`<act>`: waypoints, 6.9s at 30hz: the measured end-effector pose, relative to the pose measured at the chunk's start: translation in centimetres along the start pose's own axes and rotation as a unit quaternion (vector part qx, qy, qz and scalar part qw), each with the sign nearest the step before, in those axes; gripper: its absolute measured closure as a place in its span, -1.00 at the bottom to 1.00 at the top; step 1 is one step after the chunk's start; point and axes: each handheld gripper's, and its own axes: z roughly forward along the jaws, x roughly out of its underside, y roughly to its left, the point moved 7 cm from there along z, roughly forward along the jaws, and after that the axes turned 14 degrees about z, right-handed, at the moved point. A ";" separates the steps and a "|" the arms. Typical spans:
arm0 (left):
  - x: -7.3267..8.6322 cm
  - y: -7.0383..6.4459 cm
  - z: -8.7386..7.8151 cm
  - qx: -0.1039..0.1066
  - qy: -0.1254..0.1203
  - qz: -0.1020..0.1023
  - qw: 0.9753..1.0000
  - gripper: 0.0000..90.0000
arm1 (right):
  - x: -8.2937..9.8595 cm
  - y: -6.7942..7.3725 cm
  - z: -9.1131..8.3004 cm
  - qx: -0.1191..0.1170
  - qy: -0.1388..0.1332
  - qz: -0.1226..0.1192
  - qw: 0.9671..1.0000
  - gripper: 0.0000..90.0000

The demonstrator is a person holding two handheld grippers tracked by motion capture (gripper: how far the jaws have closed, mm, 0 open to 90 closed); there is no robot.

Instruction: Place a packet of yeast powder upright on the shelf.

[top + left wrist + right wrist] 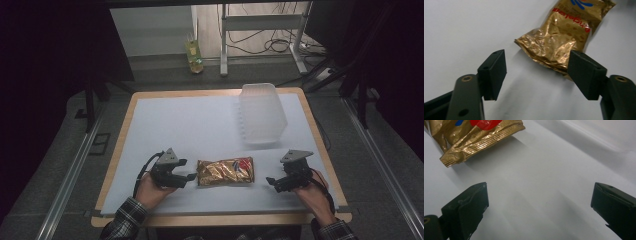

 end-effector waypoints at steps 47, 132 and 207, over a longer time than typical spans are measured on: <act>-1.9 -1.0 4.8 0.012 0.018 0.040 0.999 1.00 | -0.1 0.4 0.2 -0.004 0.000 -0.012 1.000 -0.94; 1.1 -2.2 2.2 0.021 0.047 0.041 0.998 0.76 | -10.6 10.8 6.2 -0.284 0.124 0.084 0.947 0.51; 0.6 0.0 0.9 -0.048 0.003 0.041 0.998 -0.94 | -21.3 2.4 -4.0 -0.129 -0.056 -0.094 0.986 0.53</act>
